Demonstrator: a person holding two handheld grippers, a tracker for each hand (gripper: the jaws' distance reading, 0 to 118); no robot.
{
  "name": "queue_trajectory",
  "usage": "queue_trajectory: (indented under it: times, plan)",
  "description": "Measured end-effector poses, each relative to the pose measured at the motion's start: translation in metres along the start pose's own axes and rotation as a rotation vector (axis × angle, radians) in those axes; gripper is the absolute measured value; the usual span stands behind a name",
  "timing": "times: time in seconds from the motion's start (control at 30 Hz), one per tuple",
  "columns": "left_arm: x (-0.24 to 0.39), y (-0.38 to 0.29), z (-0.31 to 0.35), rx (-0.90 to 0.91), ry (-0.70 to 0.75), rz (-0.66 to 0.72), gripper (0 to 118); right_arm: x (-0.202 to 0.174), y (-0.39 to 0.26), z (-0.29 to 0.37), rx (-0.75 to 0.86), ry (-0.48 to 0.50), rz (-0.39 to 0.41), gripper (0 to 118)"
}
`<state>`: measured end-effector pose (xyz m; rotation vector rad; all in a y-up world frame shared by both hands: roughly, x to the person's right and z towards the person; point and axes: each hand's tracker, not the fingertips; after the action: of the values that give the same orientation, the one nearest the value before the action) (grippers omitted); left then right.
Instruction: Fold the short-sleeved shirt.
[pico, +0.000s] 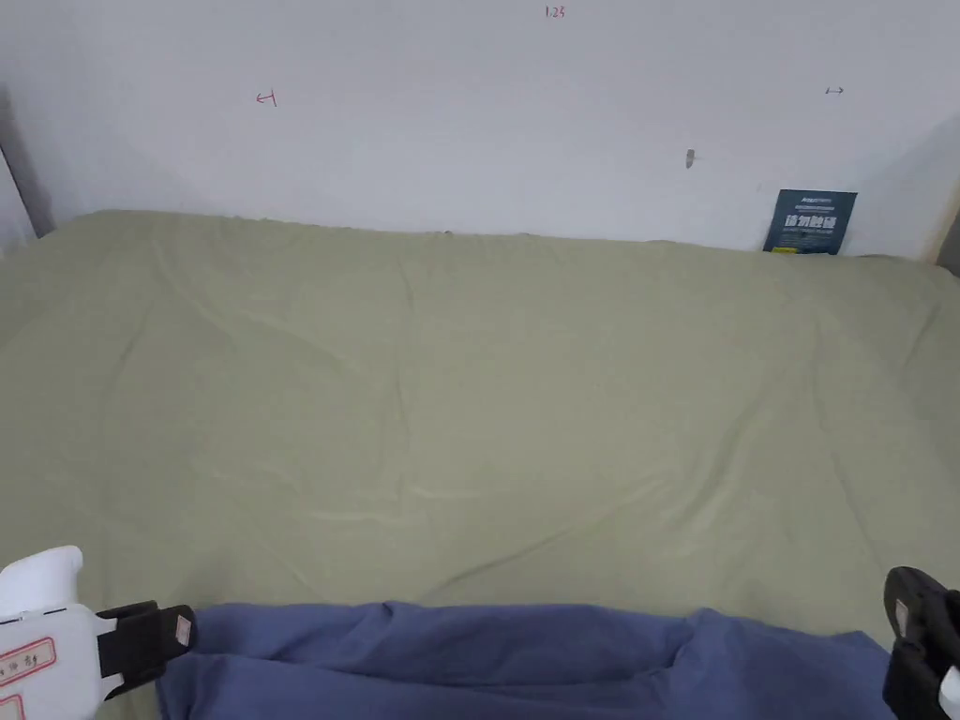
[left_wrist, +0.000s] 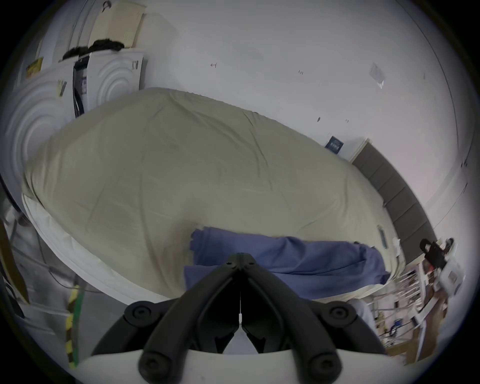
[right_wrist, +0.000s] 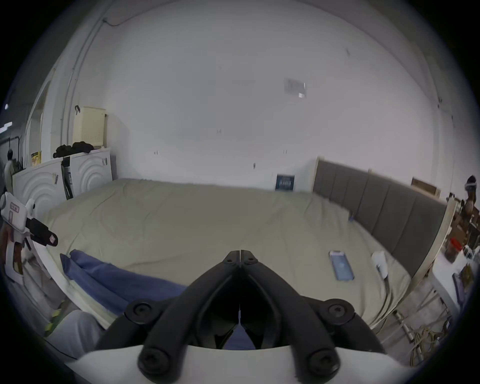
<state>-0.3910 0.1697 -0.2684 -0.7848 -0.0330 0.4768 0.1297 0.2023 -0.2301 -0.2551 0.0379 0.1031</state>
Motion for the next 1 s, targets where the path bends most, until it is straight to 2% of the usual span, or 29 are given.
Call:
queue_trajectory:
  times: [0.1, 0.13, 0.33, 0.47, 0.57, 0.6, 0.63, 0.67, 0.7, 0.73, 0.77, 0.87, 1.0]
  plan:
    - [0.002, -0.011, -0.001, -0.002, 0.031, 0.025, 0, -0.003, 0.000, 0.004, 0.031, -0.002, 0.007, 0]
    - [-0.022, 0.002, -0.006, -0.006, 0.030, 0.039, 0, -0.014, 0.003, 0.014, 0.055, -0.019, 0.033, 0]
    - [-0.048, 0.021, -0.009, -0.028, 0.039, 0.077, 0, -0.021, 0.002, 0.018, 0.064, -0.028, 0.017, 0]
    - [-0.096, 0.033, -0.021, -0.055, -0.011, 0.142, 0, -0.019, 0.001, 0.016, 0.048, -0.036, 0.003, 0]
    - [-0.111, 0.045, -0.028, -0.112, -0.134, 0.169, 3, -0.017, -0.001, 0.015, 0.032, -0.041, -0.021, 0]
    - [-0.120, 0.048, -0.034, -0.168, -0.220, 0.209, 35, -0.016, -0.001, 0.013, 0.019, -0.041, -0.030, 0]
    - [-0.108, 0.045, -0.036, -0.172, -0.203, 0.229, 84, -0.016, -0.002, 0.013, 0.013, -0.042, -0.030, 0]
    - [-0.107, 0.047, -0.042, -0.182, -0.204, 0.232, 118, -0.016, -0.003, 0.014, 0.010, -0.044, -0.028, 0]
    - [-0.110, 0.049, -0.053, -0.227, -0.223, 0.233, 116, -0.017, -0.004, 0.013, 0.002, -0.048, -0.023, 0]
    - [-0.119, 0.052, -0.055, -0.196, -0.257, 0.197, 116, -0.017, -0.004, 0.013, -0.005, -0.049, -0.021, 0]
    - [-0.123, 0.043, -0.067, -0.251, -0.301, 0.267, 115, -0.017, -0.004, 0.012, -0.011, -0.047, -0.021, 0]
    - [-0.135, 0.043, -0.096, -0.285, -0.323, 0.272, 115, -0.019, -0.005, 0.010, -0.030, -0.048, -0.021, 0]
    - [-0.114, 0.042, -0.123, -0.372, -0.415, 0.278, 110, -0.022, -0.003, 0.006, -0.046, -0.055, -0.019, 0]
